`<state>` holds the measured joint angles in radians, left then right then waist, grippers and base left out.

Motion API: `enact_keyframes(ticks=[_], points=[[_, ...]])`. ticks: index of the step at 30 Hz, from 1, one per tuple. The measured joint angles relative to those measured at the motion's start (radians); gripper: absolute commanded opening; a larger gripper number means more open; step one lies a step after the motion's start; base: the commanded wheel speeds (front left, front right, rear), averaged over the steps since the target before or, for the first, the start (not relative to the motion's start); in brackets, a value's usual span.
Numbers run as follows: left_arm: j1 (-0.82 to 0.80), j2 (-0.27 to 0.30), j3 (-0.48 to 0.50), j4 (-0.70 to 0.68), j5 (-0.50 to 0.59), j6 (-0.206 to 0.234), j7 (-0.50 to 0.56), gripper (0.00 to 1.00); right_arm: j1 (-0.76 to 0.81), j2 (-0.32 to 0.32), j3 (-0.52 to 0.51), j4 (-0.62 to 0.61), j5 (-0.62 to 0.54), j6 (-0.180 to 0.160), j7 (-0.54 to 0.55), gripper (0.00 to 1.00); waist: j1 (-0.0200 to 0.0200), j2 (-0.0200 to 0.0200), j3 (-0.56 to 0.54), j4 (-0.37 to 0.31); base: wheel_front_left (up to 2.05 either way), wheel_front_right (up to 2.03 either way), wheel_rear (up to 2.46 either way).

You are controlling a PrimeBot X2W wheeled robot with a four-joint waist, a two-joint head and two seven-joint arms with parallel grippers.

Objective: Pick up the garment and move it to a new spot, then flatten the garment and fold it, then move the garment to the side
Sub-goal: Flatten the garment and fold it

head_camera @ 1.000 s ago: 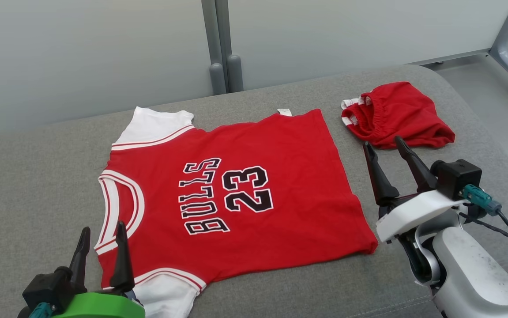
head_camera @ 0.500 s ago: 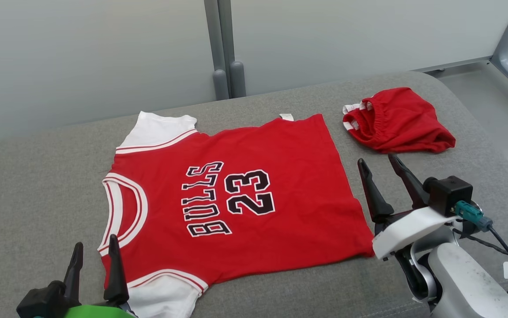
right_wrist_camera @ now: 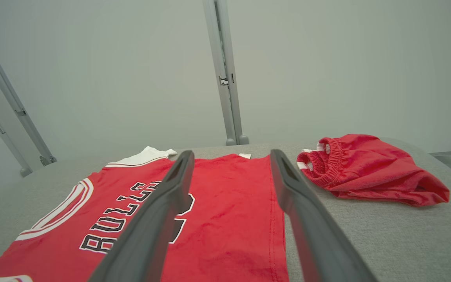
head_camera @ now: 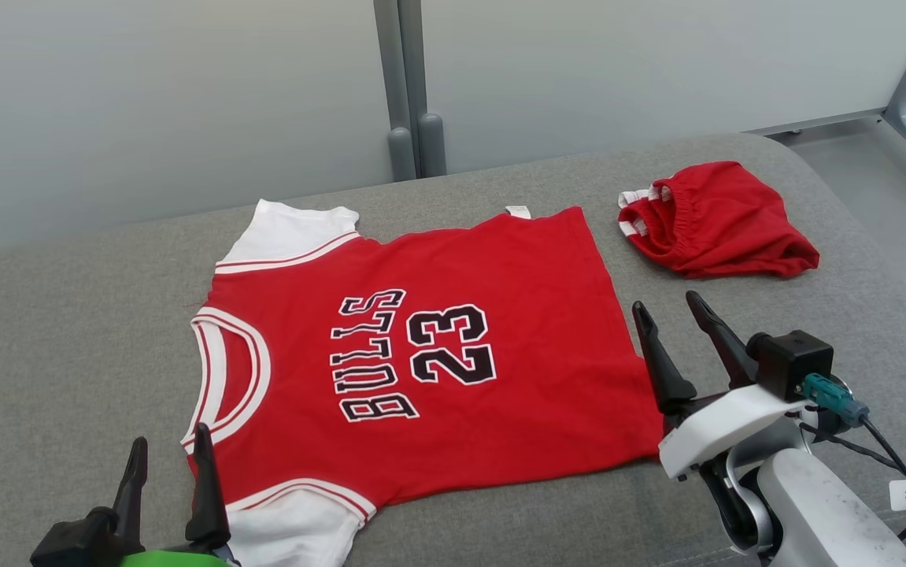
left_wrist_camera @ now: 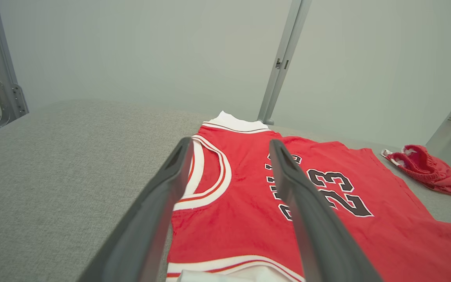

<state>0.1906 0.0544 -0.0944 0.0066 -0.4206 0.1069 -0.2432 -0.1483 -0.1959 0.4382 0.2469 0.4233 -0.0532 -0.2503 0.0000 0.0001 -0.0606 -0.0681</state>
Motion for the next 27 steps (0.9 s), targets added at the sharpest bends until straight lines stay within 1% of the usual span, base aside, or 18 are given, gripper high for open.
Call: enact_keyframes(ticks=[19,21,27], points=[[0.016,-0.001,-0.003,-0.014,0.006,0.001,-0.005,1.00,0.014,0.007,-0.016,0.000,-0.010,0.004,0.000,1.00,0.0000,0.0000,0.001,0.000,0.00,0.00,0.00],[0.020,-0.001,-0.004,-0.005,0.005,0.008,-0.003,1.00,0.014,0.007,-0.017,0.001,-0.010,0.009,0.000,1.00,0.0000,0.0000,0.002,0.000,0.00,0.00,0.00],[0.069,-0.001,-0.003,0.070,-0.007,0.008,0.043,1.00,0.015,0.007,-0.021,0.005,-0.011,0.013,0.000,1.00,0.0000,0.0000,0.009,0.001,0.00,0.00,0.00]])
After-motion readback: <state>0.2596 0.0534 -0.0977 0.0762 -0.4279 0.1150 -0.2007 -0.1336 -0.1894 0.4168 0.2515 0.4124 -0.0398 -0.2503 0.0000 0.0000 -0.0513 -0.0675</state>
